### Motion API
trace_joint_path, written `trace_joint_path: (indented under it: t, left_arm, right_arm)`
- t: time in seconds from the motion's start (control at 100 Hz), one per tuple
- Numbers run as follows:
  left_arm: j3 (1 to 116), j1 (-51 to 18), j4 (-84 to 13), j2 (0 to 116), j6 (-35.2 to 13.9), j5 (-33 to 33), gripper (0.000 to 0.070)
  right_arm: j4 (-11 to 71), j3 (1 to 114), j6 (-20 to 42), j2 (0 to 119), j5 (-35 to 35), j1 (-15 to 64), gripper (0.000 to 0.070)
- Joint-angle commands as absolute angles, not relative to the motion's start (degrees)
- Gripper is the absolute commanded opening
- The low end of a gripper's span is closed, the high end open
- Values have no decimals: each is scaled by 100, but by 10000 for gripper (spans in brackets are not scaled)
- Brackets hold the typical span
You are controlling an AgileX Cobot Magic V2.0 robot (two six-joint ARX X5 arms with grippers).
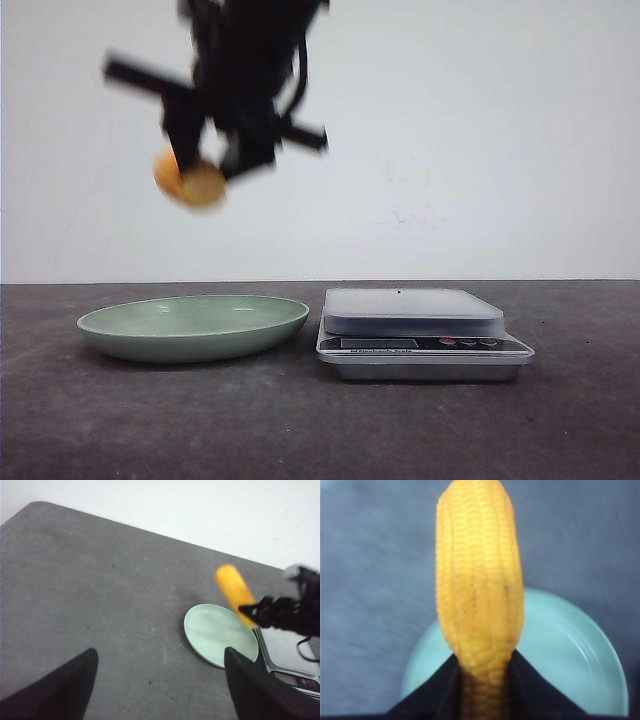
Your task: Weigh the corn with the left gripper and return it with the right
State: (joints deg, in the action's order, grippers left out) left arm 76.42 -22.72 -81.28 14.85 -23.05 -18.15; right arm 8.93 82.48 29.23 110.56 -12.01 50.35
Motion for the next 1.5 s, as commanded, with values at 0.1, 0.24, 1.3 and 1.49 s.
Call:
trace_joint_path:
  t: [0.1, 0.24, 1.3, 1.49]
  left_arm:
    - [7717, -2276, -8241, 1474, -2209, -1839, 474]
    - [7717, -2276, -8254, 1474, -2206, -1841, 474]
    - [7717, -2276, -8211, 1474, -2141, -1841, 474]
    - [7717, -2279, -8246, 1474, -1997, -1844, 474]
  right_arm:
    - [1142, 8366, 3181, 11533, -1210, 5043, 0]
    - [1367, 8366, 3288, 11631, -1253, 5122, 0]
    - [2683, 8965, 1022, 8897, -1400, 4073, 683]
    - [3795, 8965, 609, 7144, -1345, 3295, 683]
